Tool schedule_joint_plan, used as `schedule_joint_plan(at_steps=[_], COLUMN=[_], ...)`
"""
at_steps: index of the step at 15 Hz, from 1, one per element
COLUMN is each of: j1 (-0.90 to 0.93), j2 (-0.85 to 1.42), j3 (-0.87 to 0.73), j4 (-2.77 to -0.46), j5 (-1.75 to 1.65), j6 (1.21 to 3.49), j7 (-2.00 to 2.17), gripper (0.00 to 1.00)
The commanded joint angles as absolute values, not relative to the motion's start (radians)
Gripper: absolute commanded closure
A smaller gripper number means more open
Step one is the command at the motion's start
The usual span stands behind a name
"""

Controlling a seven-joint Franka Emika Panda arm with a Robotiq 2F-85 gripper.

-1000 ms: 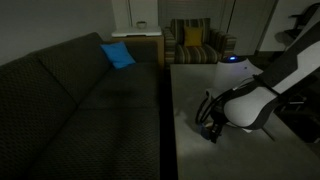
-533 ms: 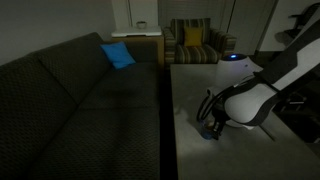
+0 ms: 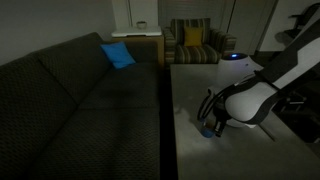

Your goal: Put the cup on the white plate

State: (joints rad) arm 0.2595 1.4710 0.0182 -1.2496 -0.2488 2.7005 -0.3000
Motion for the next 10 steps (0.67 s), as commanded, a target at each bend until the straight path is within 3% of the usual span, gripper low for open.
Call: schedule_joint_plan(at_steps=[1, 10], j1=[0.246, 0.239], j2=[1.471, 1.471], j3=[0.025, 0.04], j4=[-1.238, -1.199], j5=[-0.277, -0.262], j6=[2.672, 2.557], j7=[-0.327, -0.345], gripper=[0.97, 0.97])
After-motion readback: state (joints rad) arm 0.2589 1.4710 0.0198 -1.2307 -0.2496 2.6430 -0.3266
